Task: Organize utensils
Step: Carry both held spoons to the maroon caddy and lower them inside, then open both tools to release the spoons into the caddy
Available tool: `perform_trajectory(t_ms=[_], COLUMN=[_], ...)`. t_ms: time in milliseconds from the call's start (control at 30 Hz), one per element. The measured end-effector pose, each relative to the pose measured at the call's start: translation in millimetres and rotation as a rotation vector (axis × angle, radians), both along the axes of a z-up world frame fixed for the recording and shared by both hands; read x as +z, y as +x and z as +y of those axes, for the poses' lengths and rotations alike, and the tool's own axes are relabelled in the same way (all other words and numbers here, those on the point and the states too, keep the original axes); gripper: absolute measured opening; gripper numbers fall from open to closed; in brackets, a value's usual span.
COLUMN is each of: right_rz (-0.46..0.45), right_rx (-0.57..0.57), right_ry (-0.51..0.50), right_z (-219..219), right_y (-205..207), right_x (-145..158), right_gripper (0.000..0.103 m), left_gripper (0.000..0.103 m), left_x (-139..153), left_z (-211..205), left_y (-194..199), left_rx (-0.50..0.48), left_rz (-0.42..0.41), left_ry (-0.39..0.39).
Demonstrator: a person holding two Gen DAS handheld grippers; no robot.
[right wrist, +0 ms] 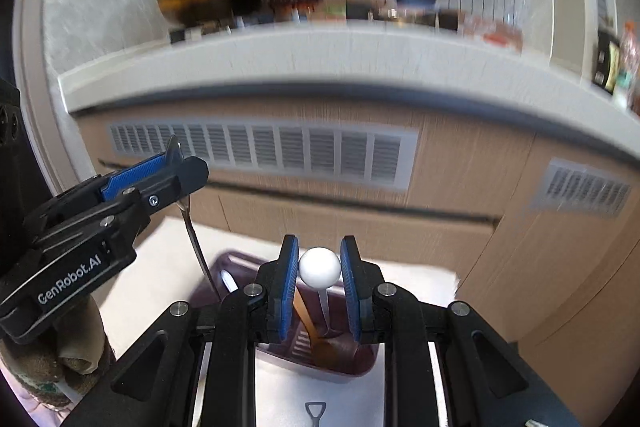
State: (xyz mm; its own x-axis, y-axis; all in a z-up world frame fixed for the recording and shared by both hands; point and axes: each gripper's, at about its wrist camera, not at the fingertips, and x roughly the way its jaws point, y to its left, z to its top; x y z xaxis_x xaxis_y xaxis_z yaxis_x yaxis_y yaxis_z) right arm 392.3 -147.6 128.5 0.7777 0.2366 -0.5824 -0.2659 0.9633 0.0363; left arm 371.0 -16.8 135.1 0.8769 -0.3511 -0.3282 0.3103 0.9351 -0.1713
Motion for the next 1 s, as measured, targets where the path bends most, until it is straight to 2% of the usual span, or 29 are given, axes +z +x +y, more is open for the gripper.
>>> perform_trajectory(t_ms=[200, 367, 467, 533, 600, 733, 867, 1000], right_rz=[0.113, 0.157, 0.135, 0.080, 0.015, -0.101, -0.152, -0.145], right_rx=[-0.006, -0.011, -0.021, -0.034, -0.045, -0.087, -0.112, -0.100], right_ry=[0.007, -0.026, -0.048, -0.068, -0.086, -0.160, -0.241, -0.285], right_z=[-1.2, 3.9, 4.7, 5.4, 3.1, 0.0, 1.5, 4.6], right_y=[22.5, 27.6, 18.6, 4.3, -15.7, -59.2, -93.4, -123.2], right_x=[-47.8, -70.4, -67.7, -58.3, -46.1, -31.4, -33.5, -47.8], right_gripper=[0.020, 0.023, 0.038, 0.053, 0.065, 0.090, 0.096, 0.099], left_gripper=[0.034, 0.035, 0.036, 0.040, 0.050, 0.055, 0.061, 0.069], left_x=[-52.8, -83.1, -92.3, -90.9, -85.8, -79.1, -84.8, -101.9], left_z=[1.5, -1.6, 3.4, 8.7, 15.8, 27.2, 34.9, 34.1], left_y=[32.7, 38.1, 29.0, 18.6, 5.0, -25.5, -58.4, -95.9], left_rx=[0.020, 0.008, 0.008, 0.023, 0.038, 0.081, 0.098, 0.096], left_rz=[0.121, 0.203, 0.230, 0.222, 0.214, 0.218, 0.244, 0.279], left_ry=[0.002, 0.015, -0.002, -0.003, -0.007, 0.016, 0.055, 0.105])
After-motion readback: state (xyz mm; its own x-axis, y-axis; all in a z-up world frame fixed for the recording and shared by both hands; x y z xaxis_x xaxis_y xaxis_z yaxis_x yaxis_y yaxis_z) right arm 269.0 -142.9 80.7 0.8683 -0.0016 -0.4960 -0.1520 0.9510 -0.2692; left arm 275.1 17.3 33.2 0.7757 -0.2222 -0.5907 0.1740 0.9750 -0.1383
